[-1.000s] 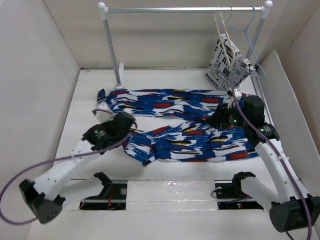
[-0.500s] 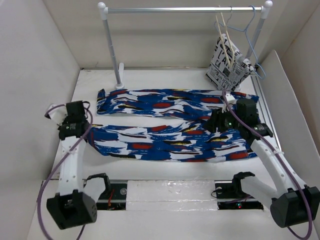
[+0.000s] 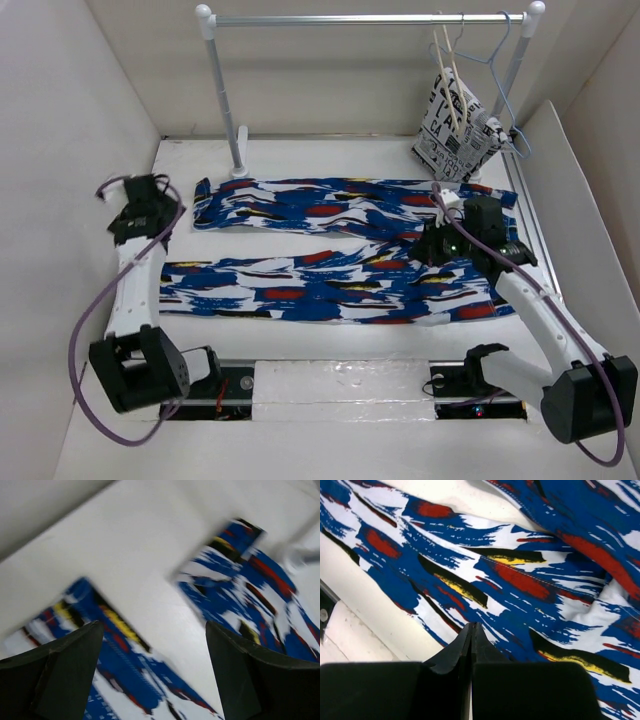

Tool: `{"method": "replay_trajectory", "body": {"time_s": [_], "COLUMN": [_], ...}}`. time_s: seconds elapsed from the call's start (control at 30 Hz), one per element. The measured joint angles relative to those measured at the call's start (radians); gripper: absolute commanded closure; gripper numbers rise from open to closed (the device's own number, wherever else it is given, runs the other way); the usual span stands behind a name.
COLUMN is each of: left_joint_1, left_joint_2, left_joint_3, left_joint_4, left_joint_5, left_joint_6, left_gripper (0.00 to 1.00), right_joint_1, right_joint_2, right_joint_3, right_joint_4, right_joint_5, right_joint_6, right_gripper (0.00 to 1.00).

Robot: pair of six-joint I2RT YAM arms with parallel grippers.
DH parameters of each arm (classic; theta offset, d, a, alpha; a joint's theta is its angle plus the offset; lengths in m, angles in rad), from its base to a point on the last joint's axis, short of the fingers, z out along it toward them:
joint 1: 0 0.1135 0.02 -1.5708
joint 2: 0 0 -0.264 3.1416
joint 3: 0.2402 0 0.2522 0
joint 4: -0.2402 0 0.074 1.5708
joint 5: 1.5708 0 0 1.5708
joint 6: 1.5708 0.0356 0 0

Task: Place the trousers on the hanger
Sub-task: Flatten out the trousers at the center of the board.

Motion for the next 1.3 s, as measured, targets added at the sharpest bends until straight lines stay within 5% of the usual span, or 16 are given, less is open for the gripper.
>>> {"method": "replay_trajectory", "body": {"time_s": [0.1, 0.23, 0.4, 0.7, 0.8, 0.9, 1.2, 1.3], "left_joint_1": [-0.176, -0.275, -0.269, -0.263, -0.257, -0.230, -0.072, 0.004], "left_joint_2": [0.143, 0.430, 0.655, 0.776, 0.813, 0.839, 0.828, 0.804], "left_joint_3": [0.104, 0.271, 0.404, 0.523, 0.523, 0.523, 0.524, 0.514], "left_joint_4": [0.045, 0.056, 0.011, -0.019, -0.024, -0.035, -0.035, -0.035], "left_joint_5": [-0.007, -0.001, -0.024, -0.072, -0.083, -0.092, -0.130, -0.105], "left_joint_6": [0.039, 0.110, 0.206, 0.274, 0.272, 0.266, 0.167, 0.107], "left_gripper": [0.14, 0.07, 0.08, 0.50, 0.69, 1.00, 1.00, 0.55], "right_joint_1": [0.027, 0.067, 0.106, 0.145, 0.145, 0.145, 0.148, 0.152], "right_joint_2": [0.006, 0.022, 0.049, 0.095, 0.103, 0.103, 0.109, 0.108], "right_joint_3": [-0.006, -0.015, -0.016, -0.005, 0.020, 0.048, 0.063, 0.062], "right_joint_4": [0.001, 0.007, 0.027, 0.045, 0.043, 0.044, 0.043, 0.040], "right_joint_5": [0.002, 0.005, 0.006, 0.012, 0.015, 0.018, 0.020, 0.024], "right_joint_6": [-0.009, -0.016, -0.023, -0.020, -0.020, -0.021, -0.023, -0.024], "right_gripper": [0.95, 0.47, 0.39, 0.39, 0.39, 0.38, 0.37, 0.33]}}
